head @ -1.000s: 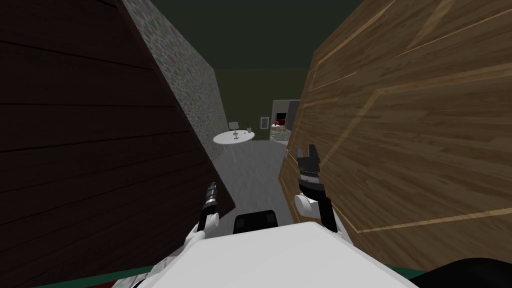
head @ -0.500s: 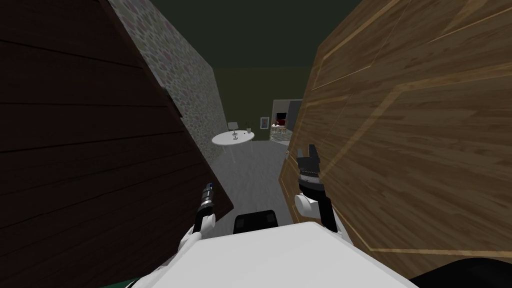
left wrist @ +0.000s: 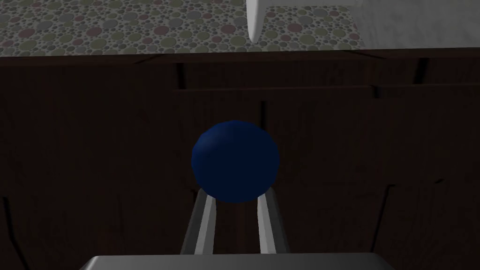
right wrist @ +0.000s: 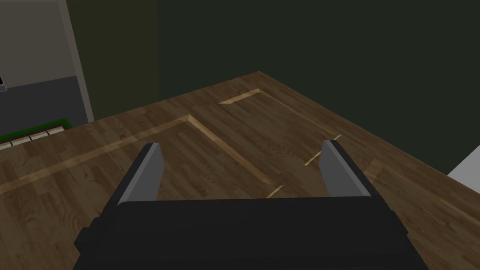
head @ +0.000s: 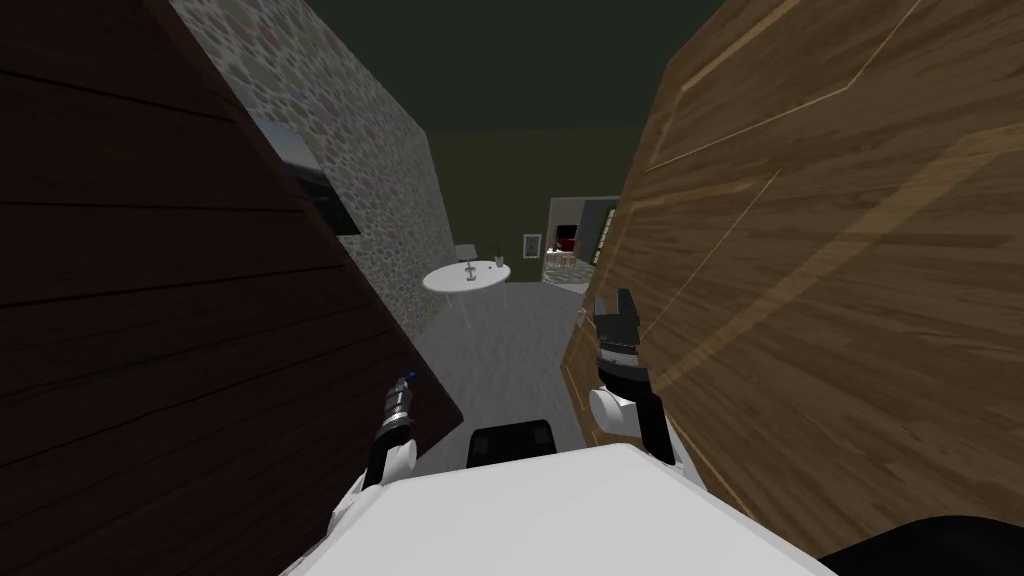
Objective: Push the door open
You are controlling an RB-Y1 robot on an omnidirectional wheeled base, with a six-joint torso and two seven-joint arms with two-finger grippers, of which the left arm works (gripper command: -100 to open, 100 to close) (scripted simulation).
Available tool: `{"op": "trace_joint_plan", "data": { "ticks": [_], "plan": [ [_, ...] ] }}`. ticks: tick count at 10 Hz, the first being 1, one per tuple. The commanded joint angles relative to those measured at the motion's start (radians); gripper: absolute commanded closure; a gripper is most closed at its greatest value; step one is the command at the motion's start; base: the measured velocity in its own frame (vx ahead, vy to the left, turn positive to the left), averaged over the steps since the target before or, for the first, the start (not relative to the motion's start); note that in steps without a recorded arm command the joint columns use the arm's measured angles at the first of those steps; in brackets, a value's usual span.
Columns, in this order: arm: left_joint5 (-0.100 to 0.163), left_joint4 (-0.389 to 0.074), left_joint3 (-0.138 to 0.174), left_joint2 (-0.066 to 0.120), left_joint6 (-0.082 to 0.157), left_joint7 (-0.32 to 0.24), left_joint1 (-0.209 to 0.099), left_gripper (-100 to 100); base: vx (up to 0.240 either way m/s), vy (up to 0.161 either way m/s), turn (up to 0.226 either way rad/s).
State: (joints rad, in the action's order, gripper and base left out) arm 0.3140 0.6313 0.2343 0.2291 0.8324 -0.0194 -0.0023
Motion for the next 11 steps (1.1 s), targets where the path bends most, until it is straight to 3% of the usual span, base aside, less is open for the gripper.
{"op": "trace_joint_plan", "data": {
  "ticks": [1,2,4,5,6,8,11],
  "plan": [
    [0.003,-0.043,0.005,0.005,0.020,-0.003,-0.015,100,0.058,-0.006,0.021],
    [-0.002,-0.008,-0.001,-0.018,0.000,0.025,-0.026,-100,-0.086,-0.057,0.155],
    [-0.005,0.001,-0.004,-0.036,-0.009,0.045,-0.039,-100,-0.162,-0.103,0.128],
    [-0.005,0.001,-0.004,-0.036,-0.009,0.045,-0.039,-100,-0.098,-0.048,0.016],
    [-0.010,0.017,-0.009,-0.064,-0.023,0.078,-0.059,-100,-0.155,-0.081,0.180],
    [-0.014,0.031,-0.013,-0.089,-0.036,0.108,-0.078,-100,-0.176,-0.090,0.161],
    [-0.014,0.025,-0.014,-0.090,-0.033,0.109,-0.084,-100,-0.073,-0.037,0.019]
  ]
}}
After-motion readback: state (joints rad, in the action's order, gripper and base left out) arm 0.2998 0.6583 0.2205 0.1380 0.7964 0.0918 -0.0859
